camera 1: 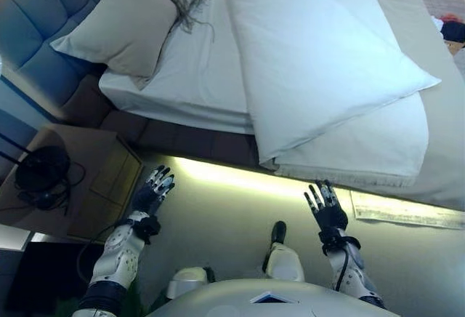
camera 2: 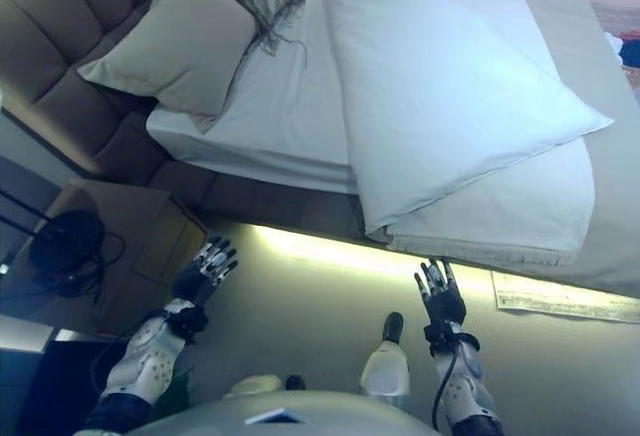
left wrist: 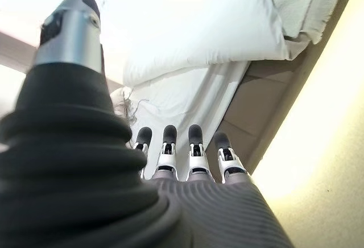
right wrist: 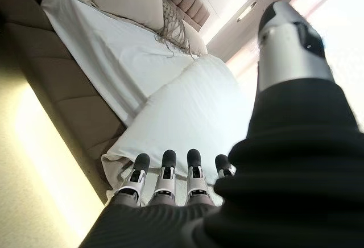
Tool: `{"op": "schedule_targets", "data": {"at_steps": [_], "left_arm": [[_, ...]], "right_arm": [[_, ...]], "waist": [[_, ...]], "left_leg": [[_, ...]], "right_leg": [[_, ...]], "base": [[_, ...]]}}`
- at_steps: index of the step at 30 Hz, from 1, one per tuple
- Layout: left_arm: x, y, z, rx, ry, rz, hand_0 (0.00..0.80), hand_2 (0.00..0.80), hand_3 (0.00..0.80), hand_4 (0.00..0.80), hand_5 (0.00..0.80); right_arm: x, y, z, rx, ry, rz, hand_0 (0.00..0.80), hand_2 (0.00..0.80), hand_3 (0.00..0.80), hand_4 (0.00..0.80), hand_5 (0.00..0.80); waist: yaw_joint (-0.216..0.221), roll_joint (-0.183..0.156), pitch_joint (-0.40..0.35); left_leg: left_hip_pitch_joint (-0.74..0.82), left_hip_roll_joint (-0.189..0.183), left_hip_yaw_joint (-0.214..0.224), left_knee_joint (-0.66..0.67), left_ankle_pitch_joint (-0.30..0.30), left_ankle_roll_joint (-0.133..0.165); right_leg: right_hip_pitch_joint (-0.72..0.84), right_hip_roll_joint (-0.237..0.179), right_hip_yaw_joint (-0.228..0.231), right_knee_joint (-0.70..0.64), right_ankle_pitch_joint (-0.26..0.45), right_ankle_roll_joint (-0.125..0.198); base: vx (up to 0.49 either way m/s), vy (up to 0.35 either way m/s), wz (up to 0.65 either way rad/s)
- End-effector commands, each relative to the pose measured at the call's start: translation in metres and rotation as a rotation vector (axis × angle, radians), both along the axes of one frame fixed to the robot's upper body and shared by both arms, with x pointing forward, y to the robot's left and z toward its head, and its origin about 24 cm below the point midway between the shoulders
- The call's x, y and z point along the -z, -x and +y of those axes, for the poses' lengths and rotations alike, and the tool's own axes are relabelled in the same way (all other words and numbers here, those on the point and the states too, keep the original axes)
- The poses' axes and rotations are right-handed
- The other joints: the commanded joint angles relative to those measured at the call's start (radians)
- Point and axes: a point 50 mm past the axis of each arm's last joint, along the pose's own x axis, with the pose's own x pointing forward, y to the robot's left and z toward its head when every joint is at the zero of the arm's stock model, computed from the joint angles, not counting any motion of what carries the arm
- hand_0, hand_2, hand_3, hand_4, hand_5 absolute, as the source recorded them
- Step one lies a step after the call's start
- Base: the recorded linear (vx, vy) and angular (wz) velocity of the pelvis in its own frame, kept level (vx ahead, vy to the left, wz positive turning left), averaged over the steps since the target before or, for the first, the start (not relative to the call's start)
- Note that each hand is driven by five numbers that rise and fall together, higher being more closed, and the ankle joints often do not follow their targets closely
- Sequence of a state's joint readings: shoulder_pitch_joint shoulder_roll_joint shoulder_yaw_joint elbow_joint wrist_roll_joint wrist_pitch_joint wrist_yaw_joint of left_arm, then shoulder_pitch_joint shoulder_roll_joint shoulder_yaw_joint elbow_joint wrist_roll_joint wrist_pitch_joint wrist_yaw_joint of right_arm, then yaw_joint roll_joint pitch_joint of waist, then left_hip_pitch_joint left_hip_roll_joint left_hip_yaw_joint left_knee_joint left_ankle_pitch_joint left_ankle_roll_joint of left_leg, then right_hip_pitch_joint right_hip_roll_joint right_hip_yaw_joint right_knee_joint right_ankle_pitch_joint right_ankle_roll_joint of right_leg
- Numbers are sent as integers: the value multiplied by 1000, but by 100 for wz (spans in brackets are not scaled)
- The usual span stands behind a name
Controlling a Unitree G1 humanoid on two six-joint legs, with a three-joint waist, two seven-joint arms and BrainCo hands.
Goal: Make the bed neatly
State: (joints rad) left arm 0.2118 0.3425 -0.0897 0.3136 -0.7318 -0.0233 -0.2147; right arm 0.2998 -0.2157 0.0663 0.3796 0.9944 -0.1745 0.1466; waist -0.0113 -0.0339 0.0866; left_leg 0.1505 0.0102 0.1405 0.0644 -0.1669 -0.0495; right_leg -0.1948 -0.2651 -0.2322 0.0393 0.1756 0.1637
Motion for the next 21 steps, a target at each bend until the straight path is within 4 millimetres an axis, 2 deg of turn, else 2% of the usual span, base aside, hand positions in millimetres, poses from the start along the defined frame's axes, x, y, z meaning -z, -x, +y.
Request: {"op": "schedule_targets", "data": {"at_steps": [1, 3, 4, 5, 6, 8, 10, 11, 12, 13, 14, 15, 17, 19, 20, 21], "left_arm": [[-25, -7, 17, 18, -52, -124, 0, 0, 0, 0, 0], [-21, 0, 18, 7, -40, -103, 0, 0, 0, 0, 0], [-17, 8, 22, -7, -31, -85, 0, 0, 0, 0, 0], [-14, 14, 23, -22, -17, -66, 0, 0, 0, 0, 0], [-12, 16, 22, -22, 23, -64, 0, 0, 0, 0, 0], [-13, 15, 12, -1, 76, -80, 0, 0, 0, 0, 0], [-12, 14, 5, -1, 121, -94, 0, 0, 0, 0, 0], [-12, 13, 1, -9, 139, -101, 0, 0, 0, 0, 0], [-11, 12, -1, -6, 140, -103, 0, 0, 0, 0, 0], [-10, 12, -5, 12, 134, -105, 0, 0, 0, 0, 0], [-9, 12, -8, 28, 127, -110, 0, 0, 0, 0, 0], [-10, 11, -10, 43, 116, -116, 0, 0, 0, 0, 0], [-11, 10, -10, 54, 105, -117, 0, 0, 0, 0, 0], [-10, 8, -10, 47, 122, -110, 0, 0, 0, 0, 0], [-9, 6, -10, 42, 130, -105, 0, 0, 0, 0, 0], [-7, 5, -11, 39, 128, -102, 0, 0, 0, 0, 0]], "right_arm": [[-11, -5, -8, -3, 19, -92, 0, 0, 0, 0, 0], [-9, -2, -10, -6, 17, -64, 0, 0, 0, 0, 0], [-8, -1, -10, -14, 21, -43, 0, 0, 0, 0, 0], [-7, -1, -11, -22, 26, -24, 0, 0, 0, 0, 0], [-9, -4, -12, -41, 25, -32, 0, 0, 0, 0, 0], [-11, -6, -15, -63, 52, -40, 0, 0, 0, 0, 0], [-11, -8, -19, -55, 65, -39, 0, 0, 0, 0, 0], [-12, -10, -23, -43, 74, -42, 0, 0, 0, 0, 0], [-13, -11, -26, -32, 78, -47, 0, 0, 0, 0, 0], [-15, -12, -31, -10, 79, -64, 0, 0, 0, 0, 0], [-17, -13, -32, -2, 75, -81, 0, 0, 0, 0, 0], [-19, -15, -32, 4, 69, -98, 0, 0, 0, 0, 0], [-23, -17, -32, 12, 64, -118, 0, 0, 0, 0, 0], [-26, -17, -31, 14, 54, -125, 0, 0, 0, 0, 0], [-28, -15, -29, 0, 51, -129, 0, 0, 0, 0, 0], [-27, -13, -27, -9, 51, -130, 0, 0, 0, 0, 0]], "waist": [[3, -44, -9], [-1, -40, -19], [-1, -34, -24], [0, -18, -27], [-1, -17, -30], [5, -20, -31], [3, -19, -35], [0, -16, -34], [-1, -17, -32], [5, -11, -24], [8, -9, -17], [9, -20, -12], [13, -9, -5], [19, 8, -4], [28, 27, -2], [35, 33, -2]], "left_leg": [[-30, -59, -20, 184, -140, 124], [-10, -32, -46, 188, -144, 104], [2, 7, -54, 196, -106, 82], [7, 51, -60, 206, -42, 53], [-12, 77, -71, 230, 33, 34], [-53, 104, -76, 320, 94, 26], [-79, 108, -67, 396, 123, 26], [-106, 120, -43, 464, 156, 22], [-130, 133, -27, 494, 174, 21], [-165, 158, -17, 523, 157, 17], [-180, 162, -11, 498, 154, 21], [-193, 148, 4, 447, 182, 36], [-185, 139, -9, 326, 220, 22], [-194, 141, -36, 201, 280, -5], [-228, 147, -58, 82, 348, -36], [-256, 148, -68, 39, 383, -49]], "right_leg": [[-26, -48, 23, -103, 120, 62], [-17, -27, 54, -71, 98, 59], [-16, -9, 67, -19, 73, 50], [-6, 22, 71, 18, 40, 35], [6, 46, 78, 38, 8, 16], [45, 90, 63, 43, -43, -30], [65, 112, 47, 48, -76, -64], [82, 134, 31, 59, -114, -98], [92, 144, 23, 64, -128, -113], [119, 167, 12, 79, -160, -120], [128, 173, 4, 85, -169, -122], [127, 164, -8, 84, -160, -129], [144, 175, -10, 90, -180, -123], [168, 182, -9, 89, -202, -118], [196, 191, -6, 83, -223, -116], [212, 197, -1, 74, -229, -116]], "base": [[482, -377, 44], [553, -469, 33], [455, -450, 17], [443, -501, 16], [358, -459, 7], [340, -443, 0], [271, -345, 0], [215, -310, 0], [281, -344, -8], [244, -253, -2], [190, -210, 16], [134, -108, 19], [154, -30, 14], [207, 54, 18], [270, 57, 26], [310, 58, 43]]}}
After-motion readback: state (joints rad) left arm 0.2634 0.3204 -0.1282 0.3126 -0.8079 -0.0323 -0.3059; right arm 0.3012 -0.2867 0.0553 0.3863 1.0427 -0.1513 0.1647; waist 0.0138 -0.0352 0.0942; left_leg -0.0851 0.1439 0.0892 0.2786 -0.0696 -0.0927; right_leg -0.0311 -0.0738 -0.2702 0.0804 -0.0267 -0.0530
